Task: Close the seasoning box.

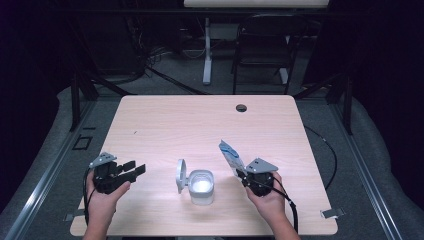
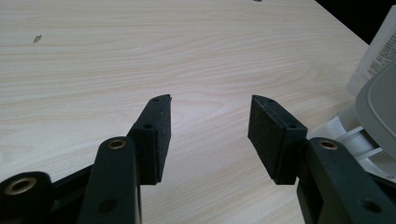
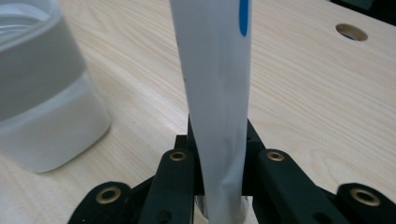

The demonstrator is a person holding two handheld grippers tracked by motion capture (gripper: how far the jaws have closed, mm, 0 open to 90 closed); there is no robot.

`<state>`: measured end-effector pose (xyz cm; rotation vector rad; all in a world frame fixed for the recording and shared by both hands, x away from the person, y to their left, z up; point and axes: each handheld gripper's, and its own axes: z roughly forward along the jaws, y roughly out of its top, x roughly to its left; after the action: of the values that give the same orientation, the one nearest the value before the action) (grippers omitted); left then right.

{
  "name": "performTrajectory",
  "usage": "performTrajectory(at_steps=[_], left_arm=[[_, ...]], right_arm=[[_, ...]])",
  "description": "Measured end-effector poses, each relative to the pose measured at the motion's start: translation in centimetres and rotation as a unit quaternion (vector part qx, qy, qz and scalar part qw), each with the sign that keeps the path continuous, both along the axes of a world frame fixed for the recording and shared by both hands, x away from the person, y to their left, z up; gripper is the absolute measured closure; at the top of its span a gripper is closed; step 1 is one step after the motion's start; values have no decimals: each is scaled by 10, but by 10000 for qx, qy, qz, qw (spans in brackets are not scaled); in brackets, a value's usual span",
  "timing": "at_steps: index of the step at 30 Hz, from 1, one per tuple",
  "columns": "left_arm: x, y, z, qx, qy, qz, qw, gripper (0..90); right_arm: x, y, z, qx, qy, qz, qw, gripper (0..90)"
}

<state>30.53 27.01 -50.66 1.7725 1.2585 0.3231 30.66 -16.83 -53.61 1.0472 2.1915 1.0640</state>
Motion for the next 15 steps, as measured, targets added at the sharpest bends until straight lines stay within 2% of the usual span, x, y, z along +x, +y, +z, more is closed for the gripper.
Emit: performTrajectory(at_steps=[5, 7, 9, 15], left_arm=[[0, -1, 0, 24, 8, -31, 10000, 494], [1, -2, -1, 12, 1, -5, 10000, 494], [0, -2, -2, 33, 17, -18, 10000, 494], [0, -3, -1, 69, 13, -44, 10000, 494]], right_arm=[[11, -5, -6, 130, 148, -188, 9996, 809], [13, -5, -9, 163, 130, -297, 9993, 809], [16, -5, -10, 106, 179, -299, 9993, 810], [22, -3, -17, 219, 186, -323, 9991, 808]])
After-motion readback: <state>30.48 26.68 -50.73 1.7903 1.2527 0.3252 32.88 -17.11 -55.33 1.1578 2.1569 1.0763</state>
